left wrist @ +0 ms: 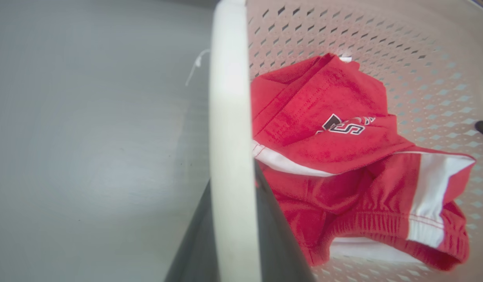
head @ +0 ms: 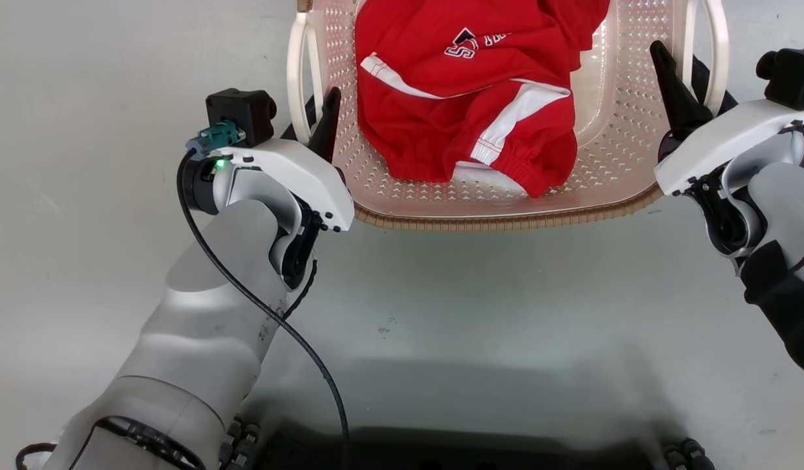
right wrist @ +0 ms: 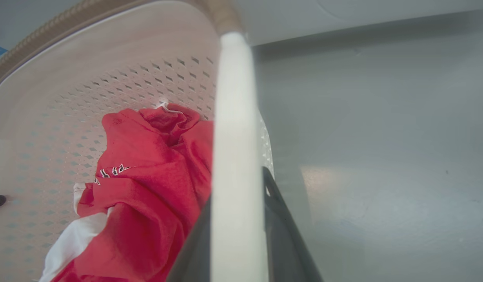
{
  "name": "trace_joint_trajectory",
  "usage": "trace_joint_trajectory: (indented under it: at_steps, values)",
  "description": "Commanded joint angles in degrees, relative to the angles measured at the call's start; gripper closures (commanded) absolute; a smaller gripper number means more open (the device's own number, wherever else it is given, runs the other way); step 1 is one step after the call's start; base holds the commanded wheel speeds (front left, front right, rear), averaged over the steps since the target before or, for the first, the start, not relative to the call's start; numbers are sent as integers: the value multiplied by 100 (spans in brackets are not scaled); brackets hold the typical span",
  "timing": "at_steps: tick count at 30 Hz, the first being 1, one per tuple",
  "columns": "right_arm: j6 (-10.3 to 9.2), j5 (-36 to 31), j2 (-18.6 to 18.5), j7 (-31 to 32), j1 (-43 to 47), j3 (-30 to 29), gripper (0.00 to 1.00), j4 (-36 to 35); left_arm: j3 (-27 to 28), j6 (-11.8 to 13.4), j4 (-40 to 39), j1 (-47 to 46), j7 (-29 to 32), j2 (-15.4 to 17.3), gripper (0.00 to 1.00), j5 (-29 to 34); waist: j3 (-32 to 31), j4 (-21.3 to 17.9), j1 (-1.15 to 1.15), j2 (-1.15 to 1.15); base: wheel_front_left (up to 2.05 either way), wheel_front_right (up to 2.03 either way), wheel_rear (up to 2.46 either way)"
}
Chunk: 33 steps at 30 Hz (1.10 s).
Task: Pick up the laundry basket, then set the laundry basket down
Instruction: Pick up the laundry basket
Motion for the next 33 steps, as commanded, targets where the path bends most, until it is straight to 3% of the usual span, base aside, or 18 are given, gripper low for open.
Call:
trace_joint_trajectory:
  at_steps: [1,19,33]
  values:
    - [69,58,-133,-17,275,60,100,136,7,-43,23,41,-12,309,100,-4,-16,-3,0,0,0,0,0]
    - [69,376,66,82,72,497,100,839,-767,-43,298,59,14,388,100,-667,-263,-40,0,0,0,0,0]
    - [69,431,308,362,-79,820,100,1533,-1261,-43,454,192,371,563,100,-1265,-787,-132,0,0,0,0,0]
